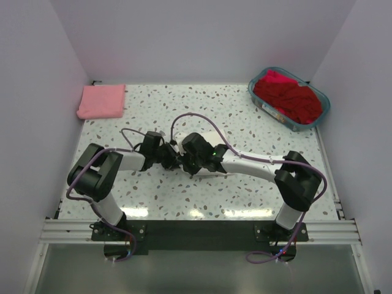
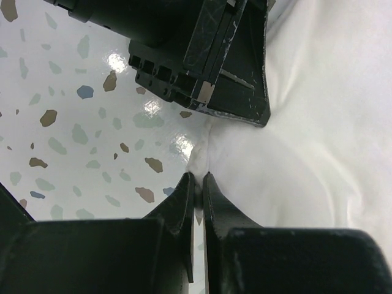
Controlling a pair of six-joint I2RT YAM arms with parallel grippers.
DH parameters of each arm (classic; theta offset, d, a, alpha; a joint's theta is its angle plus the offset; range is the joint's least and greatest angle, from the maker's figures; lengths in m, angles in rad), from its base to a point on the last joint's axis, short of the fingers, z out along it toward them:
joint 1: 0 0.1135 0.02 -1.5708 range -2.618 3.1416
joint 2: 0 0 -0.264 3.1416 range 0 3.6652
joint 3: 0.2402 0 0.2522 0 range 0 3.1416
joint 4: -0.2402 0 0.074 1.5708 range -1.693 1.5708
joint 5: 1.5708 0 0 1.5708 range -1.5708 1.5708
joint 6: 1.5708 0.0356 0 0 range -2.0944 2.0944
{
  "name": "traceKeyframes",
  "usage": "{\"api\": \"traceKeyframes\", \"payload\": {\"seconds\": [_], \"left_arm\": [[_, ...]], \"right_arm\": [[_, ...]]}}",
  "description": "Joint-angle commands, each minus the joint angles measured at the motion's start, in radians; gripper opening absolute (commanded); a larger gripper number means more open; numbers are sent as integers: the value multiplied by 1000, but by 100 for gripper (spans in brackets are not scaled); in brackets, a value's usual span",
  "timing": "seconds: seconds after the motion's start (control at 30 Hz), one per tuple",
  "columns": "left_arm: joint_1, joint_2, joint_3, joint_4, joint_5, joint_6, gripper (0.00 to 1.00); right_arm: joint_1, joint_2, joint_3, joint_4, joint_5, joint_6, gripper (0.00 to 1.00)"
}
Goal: Fold and stack the t-shirts
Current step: Neatly place the folded tshirt to the corner
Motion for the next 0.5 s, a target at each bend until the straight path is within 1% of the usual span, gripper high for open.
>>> {"api": "traceKeyframes", "payload": {"seconds": [0.0, 0.03, 0.07, 0.1, 0.17, 0.23, 0.27, 0.3, 0.33, 0.37, 0.4, 0.47], "left_arm": [[2, 15, 49, -37, -93, 77, 6], [2, 15, 59, -66, -102, 91, 0], [2, 13, 69, -83, -122, 108, 0], [3, 15, 91, -118, -134, 148, 0], [11, 21, 117, -155, -168, 189, 0], [26, 29, 160, -207, -180, 275, 0], [31, 39, 178, -233, -203, 309, 0], [40, 47, 222, -256, -222, 377, 0], [44, 52, 244, -331, -242, 408, 0], [49, 64, 267, -353, -271, 444, 0], [60, 70, 308, -393, -286, 508, 0], [72, 87, 353, -433, -340, 562, 0]], "right_arm": [[4, -46, 1, 43, -39, 19, 5], [3, -50, -2, 43, -37, 19, 10], [4, -53, -2, 40, -31, 20, 25], [3, -56, -2, 31, -28, 19, 31], [3, -70, -2, 20, -10, 25, 51], [3, -81, -5, -5, 13, 29, 68], [-2, -98, -5, -14, 59, 32, 71], [-3, -107, -8, -25, 76, 40, 75], [-8, -116, -14, -46, 90, 45, 78], [-19, -125, -20, -57, 113, 51, 82], [-25, -150, -28, -78, 121, 63, 84], [-52, -174, -54, -100, 142, 81, 90]]}}
